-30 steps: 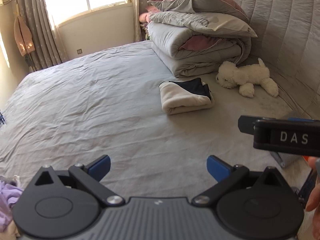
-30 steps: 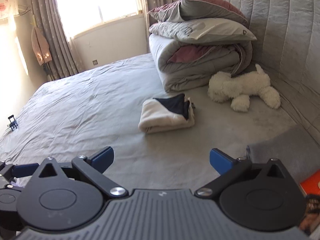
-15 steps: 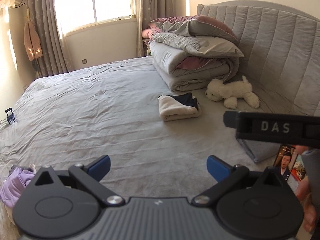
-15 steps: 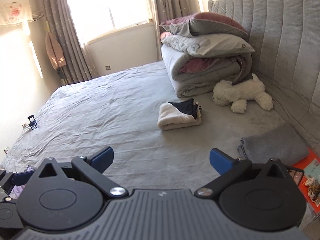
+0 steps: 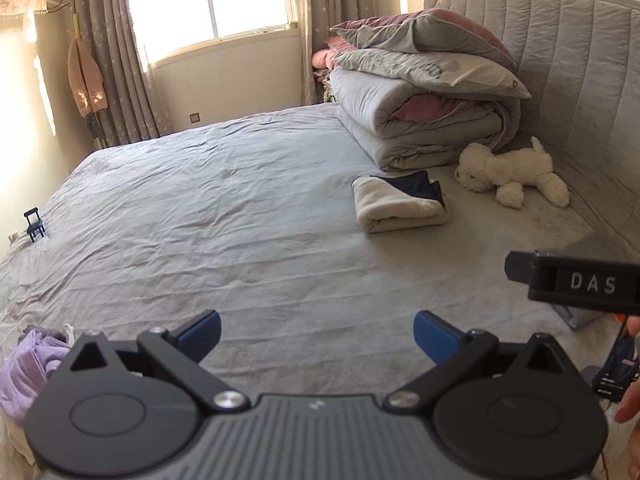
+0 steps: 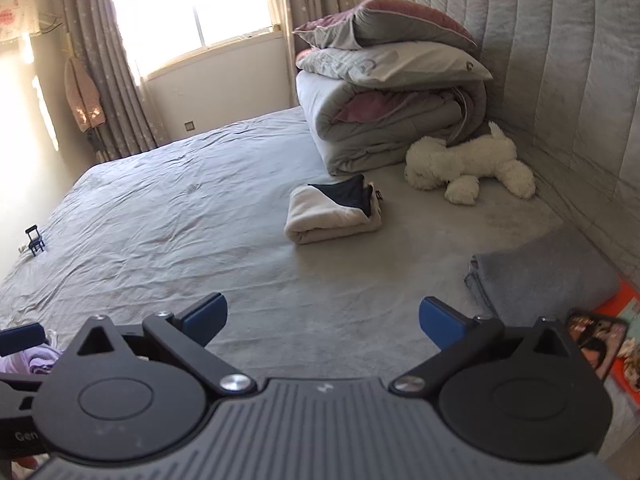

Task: Fold clothes

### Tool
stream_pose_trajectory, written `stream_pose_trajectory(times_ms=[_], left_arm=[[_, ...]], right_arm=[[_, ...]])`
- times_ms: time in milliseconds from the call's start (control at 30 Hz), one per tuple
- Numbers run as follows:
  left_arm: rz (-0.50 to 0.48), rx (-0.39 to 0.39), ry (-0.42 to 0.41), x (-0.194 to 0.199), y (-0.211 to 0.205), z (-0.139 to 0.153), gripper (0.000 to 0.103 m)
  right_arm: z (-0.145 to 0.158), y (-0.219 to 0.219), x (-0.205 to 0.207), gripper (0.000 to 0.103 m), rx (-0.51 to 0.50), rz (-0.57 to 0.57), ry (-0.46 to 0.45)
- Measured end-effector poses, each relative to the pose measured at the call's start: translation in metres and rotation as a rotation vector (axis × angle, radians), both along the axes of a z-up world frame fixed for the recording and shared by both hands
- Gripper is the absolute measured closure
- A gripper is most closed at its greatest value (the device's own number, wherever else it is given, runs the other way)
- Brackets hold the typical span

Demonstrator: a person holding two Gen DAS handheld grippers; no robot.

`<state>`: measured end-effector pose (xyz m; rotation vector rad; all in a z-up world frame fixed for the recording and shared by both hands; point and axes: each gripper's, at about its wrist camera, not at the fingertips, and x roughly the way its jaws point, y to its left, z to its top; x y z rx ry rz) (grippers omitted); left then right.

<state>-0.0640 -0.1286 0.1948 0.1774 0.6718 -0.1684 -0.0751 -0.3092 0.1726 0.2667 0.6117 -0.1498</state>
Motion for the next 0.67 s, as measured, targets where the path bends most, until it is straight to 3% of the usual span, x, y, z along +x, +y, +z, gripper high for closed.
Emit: stream_pose_trajectory(times_ms=[267, 667], left_arm=[[0.003, -0.012, 0.013, 0.016, 0.001, -0.033, 0.0], [-0.007, -0.057, 0.064, 0.035, -0.006, -0.055, 0.0]], right_arm=[[-0.055, 0.011, 0.015, 0.0, 0.019, 0.0, 0.047], [-0.074, 0.009, 0.027, 0.0, -0.021, -0.012, 0.072]])
